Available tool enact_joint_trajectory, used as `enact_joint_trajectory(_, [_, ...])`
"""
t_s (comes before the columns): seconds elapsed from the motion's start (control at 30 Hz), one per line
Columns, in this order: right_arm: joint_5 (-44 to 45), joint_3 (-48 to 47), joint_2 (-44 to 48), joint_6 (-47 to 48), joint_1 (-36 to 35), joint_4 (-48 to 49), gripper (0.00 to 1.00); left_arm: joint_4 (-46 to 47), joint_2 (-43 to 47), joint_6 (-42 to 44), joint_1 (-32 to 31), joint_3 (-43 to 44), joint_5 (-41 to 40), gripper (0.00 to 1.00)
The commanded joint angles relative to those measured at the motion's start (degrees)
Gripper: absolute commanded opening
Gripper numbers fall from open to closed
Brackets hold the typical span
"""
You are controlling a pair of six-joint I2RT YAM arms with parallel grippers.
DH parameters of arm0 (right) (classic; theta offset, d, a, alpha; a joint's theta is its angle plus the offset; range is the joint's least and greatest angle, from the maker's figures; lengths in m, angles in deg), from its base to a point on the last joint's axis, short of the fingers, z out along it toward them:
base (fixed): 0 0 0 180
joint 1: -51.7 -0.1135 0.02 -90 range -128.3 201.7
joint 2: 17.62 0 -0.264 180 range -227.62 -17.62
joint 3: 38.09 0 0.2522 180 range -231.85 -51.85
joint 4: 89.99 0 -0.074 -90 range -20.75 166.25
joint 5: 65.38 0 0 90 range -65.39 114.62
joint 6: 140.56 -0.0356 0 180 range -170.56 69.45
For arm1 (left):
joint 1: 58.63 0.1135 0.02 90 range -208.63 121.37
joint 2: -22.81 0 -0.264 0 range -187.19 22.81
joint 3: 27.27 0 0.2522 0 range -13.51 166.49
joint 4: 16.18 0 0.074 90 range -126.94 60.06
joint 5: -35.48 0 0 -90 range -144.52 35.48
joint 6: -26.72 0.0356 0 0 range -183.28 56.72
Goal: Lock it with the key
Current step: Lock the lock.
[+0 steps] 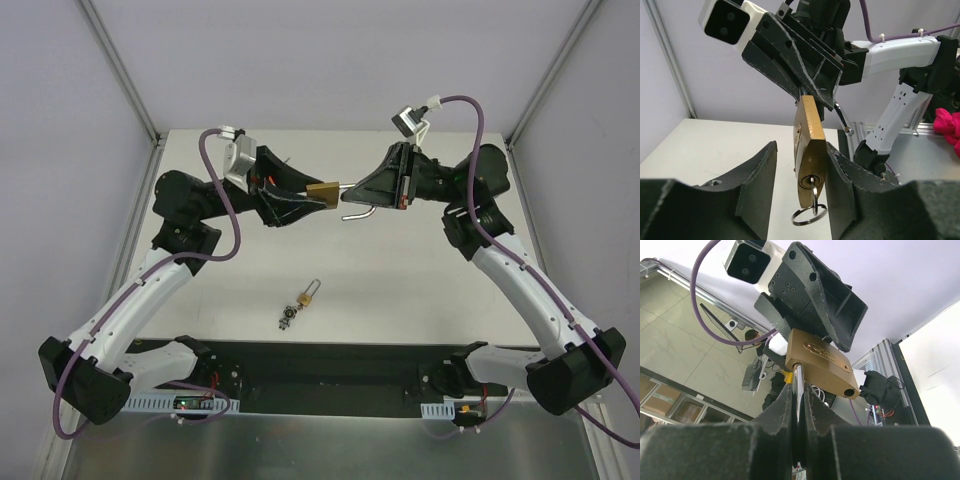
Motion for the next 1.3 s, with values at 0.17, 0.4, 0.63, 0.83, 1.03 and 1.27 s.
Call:
enact_joint_trajectory(0.17, [1.7, -1.2, 2.7, -0.9, 0.2, 6.9, 0.0, 3.4, -1.2, -1.4, 0.3, 1.5, 2.5, 0.33])
enact_joint_trajectory(0.4, [1.4, -0.6, 2.3, 0.4, 0.2, 5.6, 0.01, 2.1, -1.9, -1.7, 0.3, 2.6, 3.0, 0.16])
enact_joint_trajectory(0.63, [0.4, 0.4, 1.8, 2.5, 0.2, 2.3, 0.01, -5.9, -3.2, 0.4, 0.3, 6.2, 3.2, 0.44])
enact_joint_trajectory(0.83, [0.0, 0.0, 2.4, 4.6, 0.5, -0.5, 0.0, -19.3, -5.5, 4.8, 0.3, 10.9, 5.8, 0.44])
enact_joint_trajectory(1.03, [-0.2, 0.1, 3.0, 5.3, 1.5, -1.6, 0.01, -24.3, -6.1, 6.3, 0.3, 11.3, 7.4, 0.47])
enact_joint_trajectory(1.27, [-0.3, 0.5, 3.0, 6.0, 1.9, -2.6, 0.01, -25.0, -6.1, 5.8, 0.3, 10.4, 8.0, 0.36])
